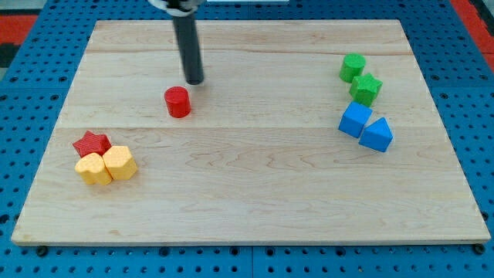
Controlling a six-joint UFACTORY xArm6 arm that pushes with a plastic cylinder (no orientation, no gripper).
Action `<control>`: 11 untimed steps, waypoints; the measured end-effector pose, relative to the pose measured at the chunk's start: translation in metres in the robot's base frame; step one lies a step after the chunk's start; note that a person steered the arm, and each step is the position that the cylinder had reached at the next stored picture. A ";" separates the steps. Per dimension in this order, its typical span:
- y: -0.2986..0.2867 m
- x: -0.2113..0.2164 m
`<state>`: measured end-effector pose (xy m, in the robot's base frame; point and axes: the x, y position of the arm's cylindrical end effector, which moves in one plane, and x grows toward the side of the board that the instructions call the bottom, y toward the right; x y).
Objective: Push red circle to the group of blocks
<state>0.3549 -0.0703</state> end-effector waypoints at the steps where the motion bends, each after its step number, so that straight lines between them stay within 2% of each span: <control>1: 0.001 0.041; 2: -0.028 0.057; 3: -0.018 0.015; 4: -0.048 0.010; 5: -0.066 0.034; 8: -0.082 0.025; 9: -0.059 0.035; 11: -0.073 0.109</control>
